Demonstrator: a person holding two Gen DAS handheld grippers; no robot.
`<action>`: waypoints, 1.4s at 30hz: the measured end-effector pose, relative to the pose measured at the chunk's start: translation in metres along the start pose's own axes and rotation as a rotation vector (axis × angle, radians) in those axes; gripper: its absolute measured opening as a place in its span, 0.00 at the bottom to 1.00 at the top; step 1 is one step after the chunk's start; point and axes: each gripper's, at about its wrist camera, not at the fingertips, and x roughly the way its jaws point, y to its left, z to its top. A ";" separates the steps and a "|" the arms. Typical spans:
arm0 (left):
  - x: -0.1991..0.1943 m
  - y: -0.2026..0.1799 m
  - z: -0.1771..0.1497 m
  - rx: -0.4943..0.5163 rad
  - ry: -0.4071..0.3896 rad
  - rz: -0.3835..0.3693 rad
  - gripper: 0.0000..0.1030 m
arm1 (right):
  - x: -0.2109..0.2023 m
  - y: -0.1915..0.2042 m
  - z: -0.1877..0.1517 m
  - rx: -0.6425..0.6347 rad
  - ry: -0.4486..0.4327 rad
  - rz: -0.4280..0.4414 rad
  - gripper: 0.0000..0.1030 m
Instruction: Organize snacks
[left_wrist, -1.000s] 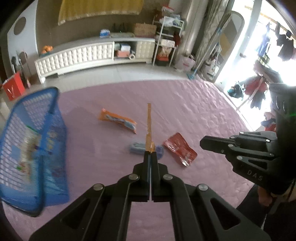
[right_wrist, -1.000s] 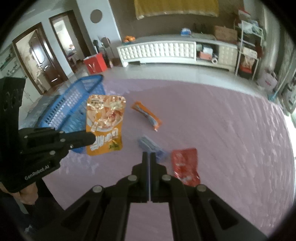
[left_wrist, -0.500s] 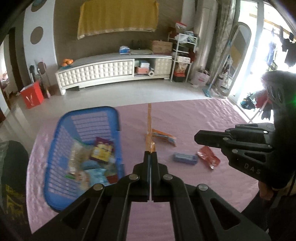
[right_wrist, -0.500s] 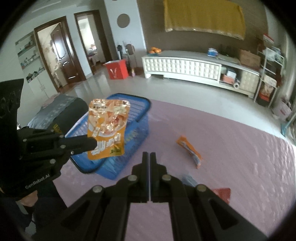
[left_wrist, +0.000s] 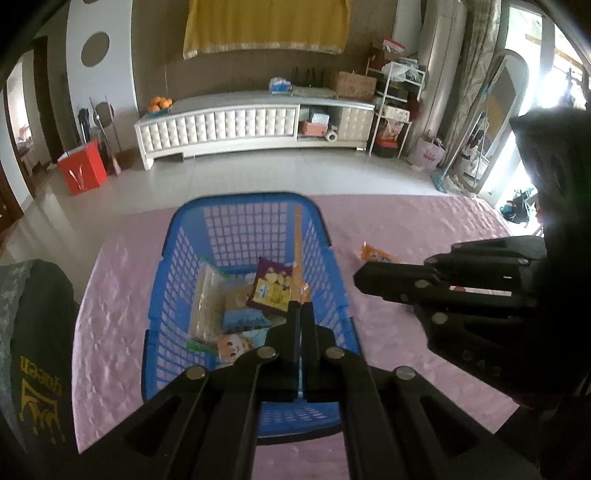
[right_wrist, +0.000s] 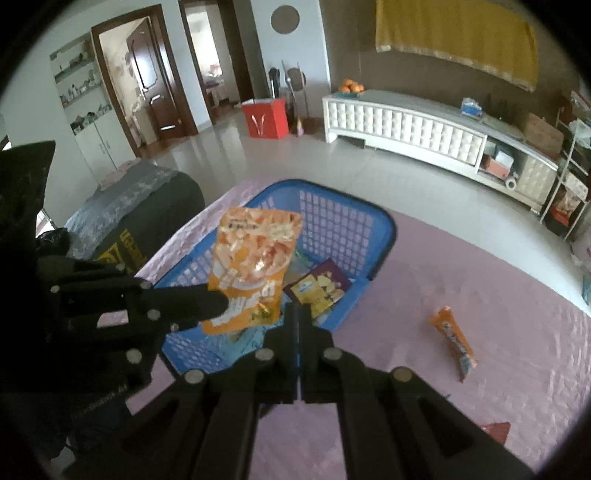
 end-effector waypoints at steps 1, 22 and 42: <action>0.005 0.003 -0.001 0.000 0.010 -0.003 0.00 | 0.005 -0.001 0.001 0.004 0.008 0.003 0.02; 0.014 -0.020 -0.019 0.067 0.059 -0.007 0.40 | -0.008 -0.020 -0.020 0.084 0.041 0.025 0.02; 0.013 -0.128 -0.004 0.195 0.012 0.001 0.67 | -0.108 -0.100 -0.084 0.121 -0.103 -0.220 0.82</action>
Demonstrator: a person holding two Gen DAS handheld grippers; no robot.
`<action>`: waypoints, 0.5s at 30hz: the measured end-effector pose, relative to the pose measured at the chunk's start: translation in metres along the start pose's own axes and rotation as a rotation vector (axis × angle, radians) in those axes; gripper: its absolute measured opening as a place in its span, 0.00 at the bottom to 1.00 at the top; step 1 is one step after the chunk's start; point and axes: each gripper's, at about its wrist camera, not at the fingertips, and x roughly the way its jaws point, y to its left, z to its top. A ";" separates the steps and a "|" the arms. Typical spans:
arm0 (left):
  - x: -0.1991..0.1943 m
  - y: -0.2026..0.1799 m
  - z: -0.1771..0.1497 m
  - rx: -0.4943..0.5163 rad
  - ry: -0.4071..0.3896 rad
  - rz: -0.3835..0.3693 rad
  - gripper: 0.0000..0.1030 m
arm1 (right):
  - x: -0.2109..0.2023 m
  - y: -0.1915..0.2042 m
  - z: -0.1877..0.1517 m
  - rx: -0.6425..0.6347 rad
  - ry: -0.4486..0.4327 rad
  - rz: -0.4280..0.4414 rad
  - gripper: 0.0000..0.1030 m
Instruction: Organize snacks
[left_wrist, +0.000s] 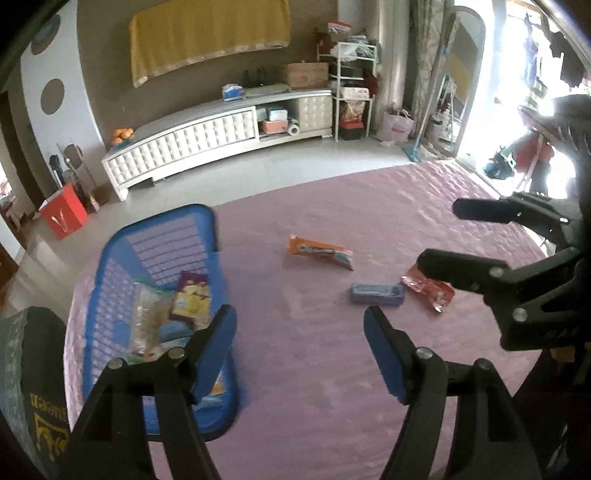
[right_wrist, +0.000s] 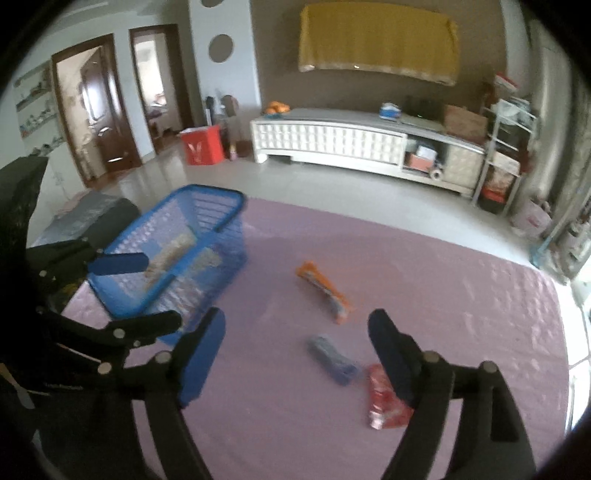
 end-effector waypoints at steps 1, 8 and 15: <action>0.004 -0.007 0.002 0.003 0.004 -0.004 0.67 | 0.000 -0.006 -0.002 0.010 0.010 -0.007 0.83; 0.034 -0.042 0.013 0.019 0.047 -0.035 0.67 | 0.014 -0.048 -0.026 0.035 0.091 -0.026 0.84; 0.078 -0.066 0.007 0.039 0.141 -0.041 0.67 | 0.044 -0.072 -0.056 0.031 0.191 -0.072 0.84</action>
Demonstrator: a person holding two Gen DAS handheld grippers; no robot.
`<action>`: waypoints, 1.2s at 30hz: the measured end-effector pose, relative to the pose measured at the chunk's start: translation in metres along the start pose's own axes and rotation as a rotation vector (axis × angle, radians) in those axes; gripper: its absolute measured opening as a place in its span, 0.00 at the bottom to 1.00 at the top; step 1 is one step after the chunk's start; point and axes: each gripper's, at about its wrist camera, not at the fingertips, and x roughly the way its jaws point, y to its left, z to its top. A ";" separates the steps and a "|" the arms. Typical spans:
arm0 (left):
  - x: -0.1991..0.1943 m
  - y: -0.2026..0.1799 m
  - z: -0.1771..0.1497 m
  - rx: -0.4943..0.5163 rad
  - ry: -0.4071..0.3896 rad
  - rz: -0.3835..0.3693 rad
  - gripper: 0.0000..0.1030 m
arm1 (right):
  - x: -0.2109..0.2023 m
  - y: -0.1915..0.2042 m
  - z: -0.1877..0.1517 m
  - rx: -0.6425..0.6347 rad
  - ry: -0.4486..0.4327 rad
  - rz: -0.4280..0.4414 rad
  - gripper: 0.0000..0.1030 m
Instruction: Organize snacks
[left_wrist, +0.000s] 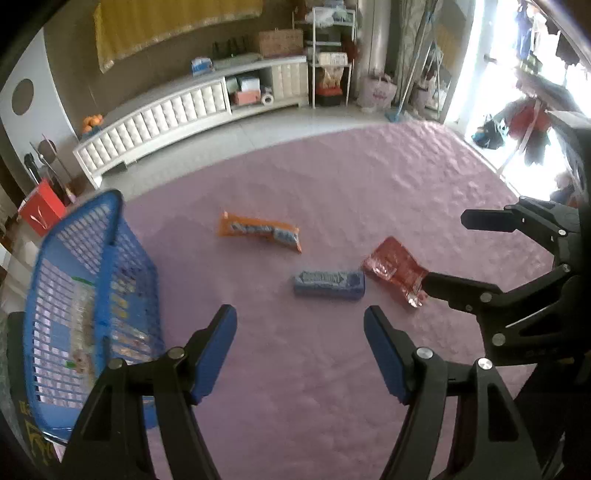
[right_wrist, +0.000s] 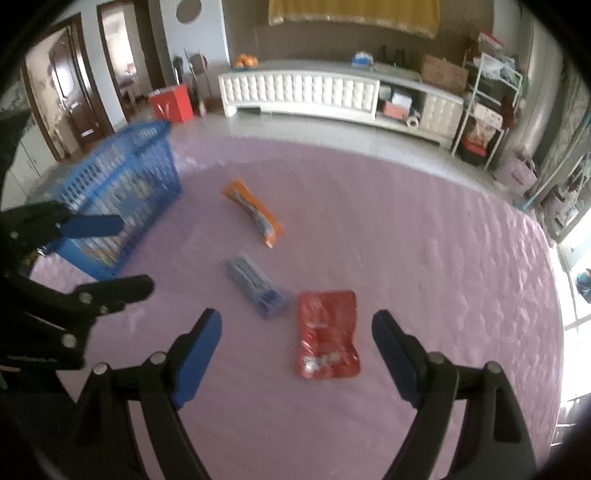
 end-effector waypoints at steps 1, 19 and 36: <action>0.006 -0.001 0.000 -0.002 0.015 0.001 0.67 | 0.007 -0.003 -0.004 0.001 0.014 -0.006 0.84; 0.085 0.022 -0.002 -0.081 0.140 0.007 0.67 | 0.089 -0.032 -0.018 0.054 0.111 0.109 0.83; 0.094 0.014 0.005 -0.090 0.137 -0.062 0.67 | 0.082 -0.011 -0.032 -0.039 0.038 0.039 0.28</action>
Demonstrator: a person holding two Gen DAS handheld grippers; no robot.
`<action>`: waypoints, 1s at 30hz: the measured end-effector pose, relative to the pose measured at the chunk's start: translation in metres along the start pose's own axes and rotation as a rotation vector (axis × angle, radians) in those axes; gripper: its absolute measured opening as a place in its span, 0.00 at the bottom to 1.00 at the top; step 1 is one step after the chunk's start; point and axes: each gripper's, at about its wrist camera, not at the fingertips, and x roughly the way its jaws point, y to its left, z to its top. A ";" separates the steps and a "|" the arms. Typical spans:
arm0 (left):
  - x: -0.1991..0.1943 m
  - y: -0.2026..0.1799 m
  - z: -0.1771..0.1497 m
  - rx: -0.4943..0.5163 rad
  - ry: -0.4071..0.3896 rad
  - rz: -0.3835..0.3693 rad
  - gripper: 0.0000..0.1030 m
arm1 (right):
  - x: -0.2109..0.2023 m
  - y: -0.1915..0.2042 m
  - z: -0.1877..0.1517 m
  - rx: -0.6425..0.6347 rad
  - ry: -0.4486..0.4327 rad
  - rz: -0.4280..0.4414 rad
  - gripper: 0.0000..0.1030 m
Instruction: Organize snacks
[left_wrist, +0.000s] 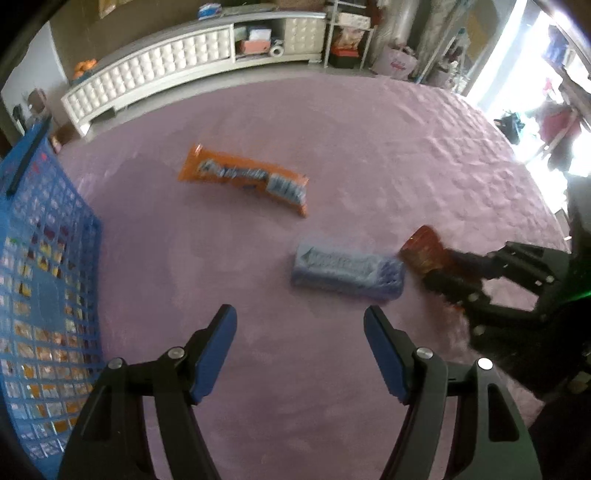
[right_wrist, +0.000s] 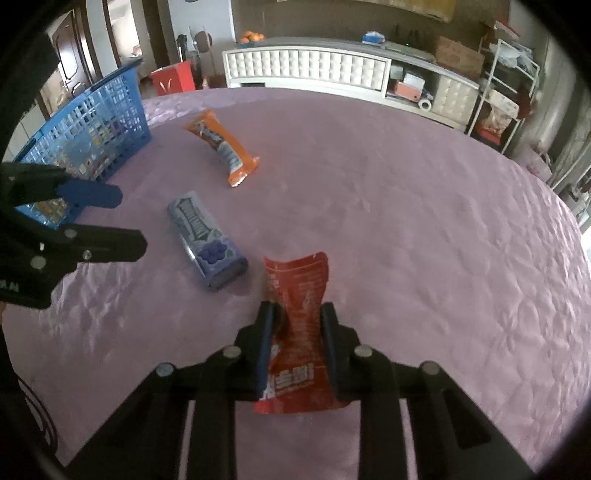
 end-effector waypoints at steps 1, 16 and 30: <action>0.000 -0.002 0.002 0.018 -0.001 -0.002 0.67 | 0.000 -0.001 0.000 0.007 0.001 0.009 0.28; 0.031 -0.034 0.030 0.126 0.096 -0.101 0.72 | 0.002 -0.017 0.007 0.049 0.038 0.055 0.29; 0.072 -0.045 0.047 0.237 0.168 0.009 0.79 | 0.002 -0.021 0.010 0.064 0.044 0.074 0.29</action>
